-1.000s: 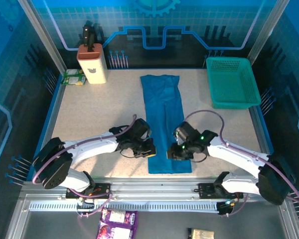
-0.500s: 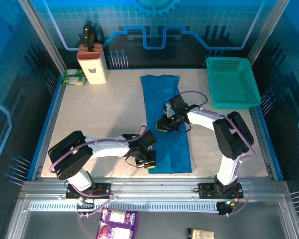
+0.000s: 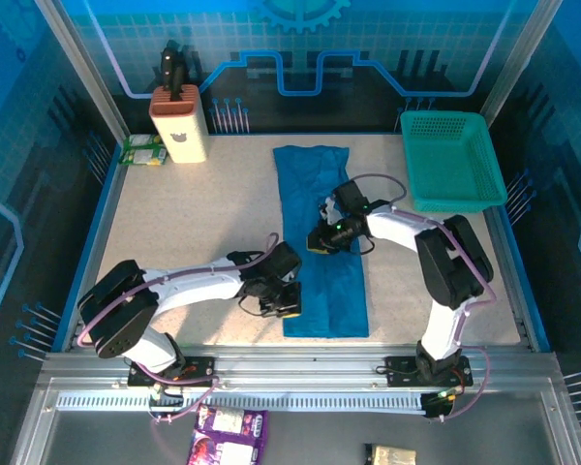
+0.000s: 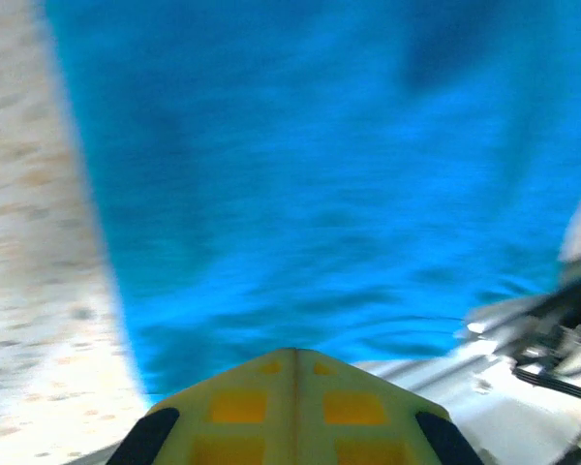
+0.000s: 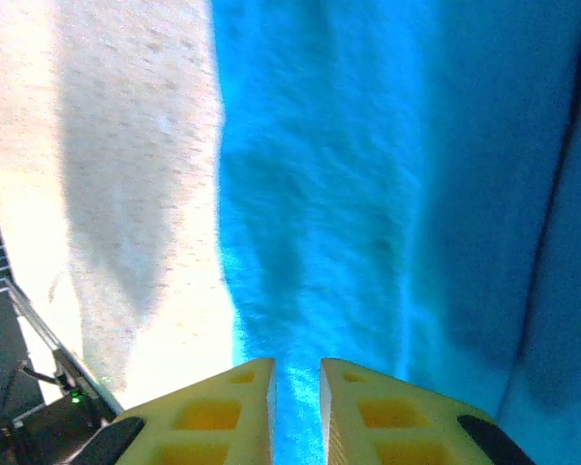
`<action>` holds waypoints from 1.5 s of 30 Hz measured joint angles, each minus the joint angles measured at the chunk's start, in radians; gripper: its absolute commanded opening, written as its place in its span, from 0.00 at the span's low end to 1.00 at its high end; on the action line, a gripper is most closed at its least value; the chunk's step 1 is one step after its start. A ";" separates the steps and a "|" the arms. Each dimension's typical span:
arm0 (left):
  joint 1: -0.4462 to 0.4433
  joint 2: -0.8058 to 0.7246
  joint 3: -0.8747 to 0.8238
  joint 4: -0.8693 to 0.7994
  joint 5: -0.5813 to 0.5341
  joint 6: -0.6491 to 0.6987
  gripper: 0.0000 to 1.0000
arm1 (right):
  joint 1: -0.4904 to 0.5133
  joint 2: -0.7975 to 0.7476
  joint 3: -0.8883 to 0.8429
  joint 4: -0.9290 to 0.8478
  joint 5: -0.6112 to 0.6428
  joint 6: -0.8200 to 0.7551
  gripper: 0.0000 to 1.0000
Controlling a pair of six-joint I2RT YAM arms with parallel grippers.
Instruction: Fold the inside-out t-shirt
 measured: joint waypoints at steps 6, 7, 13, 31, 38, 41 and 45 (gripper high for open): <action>-0.042 0.133 0.154 0.051 0.051 0.019 0.03 | -0.035 -0.036 0.014 -0.039 0.002 -0.027 0.21; -0.047 0.159 0.165 0.060 0.062 0.023 0.03 | -0.039 -0.036 0.014 -0.043 0.002 -0.029 0.21; -0.076 0.288 0.185 0.085 0.122 0.044 0.01 | -0.051 0.018 0.029 -0.039 -0.022 -0.044 0.21; -0.080 0.273 0.101 0.130 0.200 0.066 0.05 | -0.095 0.206 0.119 0.002 -0.109 -0.048 0.19; -0.029 0.077 0.101 0.097 0.167 0.066 0.05 | -0.157 -0.033 0.112 -0.073 -0.069 -0.084 0.20; 0.035 -0.019 0.069 0.093 0.135 0.066 0.06 | -0.198 -0.182 0.047 -0.126 -0.045 -0.114 0.21; 0.118 -0.121 -0.028 0.063 0.096 0.065 0.06 | -0.203 -0.358 -0.089 -0.220 -0.008 -0.145 0.22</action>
